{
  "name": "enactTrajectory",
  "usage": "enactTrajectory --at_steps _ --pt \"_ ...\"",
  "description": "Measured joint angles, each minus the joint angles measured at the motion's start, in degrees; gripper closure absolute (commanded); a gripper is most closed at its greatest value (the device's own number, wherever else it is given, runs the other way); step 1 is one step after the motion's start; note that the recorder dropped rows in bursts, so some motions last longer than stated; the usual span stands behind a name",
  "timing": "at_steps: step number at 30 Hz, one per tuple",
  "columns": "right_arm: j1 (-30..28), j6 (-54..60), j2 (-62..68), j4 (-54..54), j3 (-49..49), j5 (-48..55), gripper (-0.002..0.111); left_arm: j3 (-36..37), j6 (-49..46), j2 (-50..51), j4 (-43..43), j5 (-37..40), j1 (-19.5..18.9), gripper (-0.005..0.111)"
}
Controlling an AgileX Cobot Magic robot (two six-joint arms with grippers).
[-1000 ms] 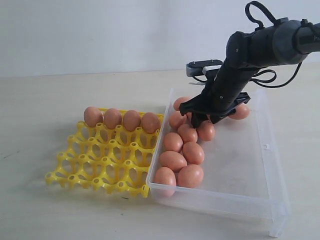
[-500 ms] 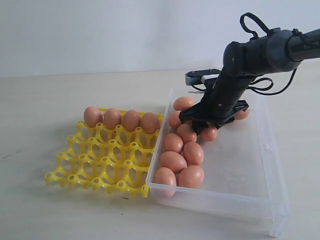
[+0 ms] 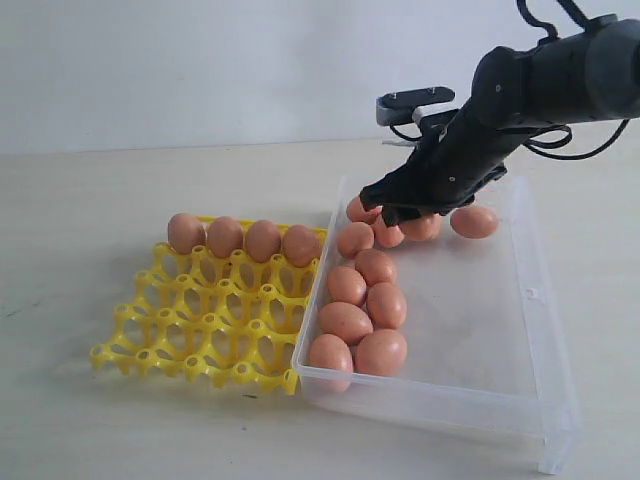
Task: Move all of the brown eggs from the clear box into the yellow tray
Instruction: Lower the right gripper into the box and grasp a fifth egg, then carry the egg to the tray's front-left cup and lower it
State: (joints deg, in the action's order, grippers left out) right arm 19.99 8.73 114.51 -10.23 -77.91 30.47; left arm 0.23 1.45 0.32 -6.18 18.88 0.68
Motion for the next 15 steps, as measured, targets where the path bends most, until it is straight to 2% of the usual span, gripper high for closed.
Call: enactTrajectory --at_steps 5,8,15 --pt "3.2 0.1 -7.9 -1.6 8.7 -11.2 0.108 0.0 0.0 0.0 0.0 0.0 0.0 0.107" --pt "6.2 0.1 -11.7 -5.9 13.7 -21.6 0.108 0.0 0.0 0.0 0.0 0.0 0.0 0.107" --pt "15.9 -3.0 -12.9 -8.4 19.7 -41.2 0.108 0.0 0.0 0.0 0.0 0.0 0.0 0.107"
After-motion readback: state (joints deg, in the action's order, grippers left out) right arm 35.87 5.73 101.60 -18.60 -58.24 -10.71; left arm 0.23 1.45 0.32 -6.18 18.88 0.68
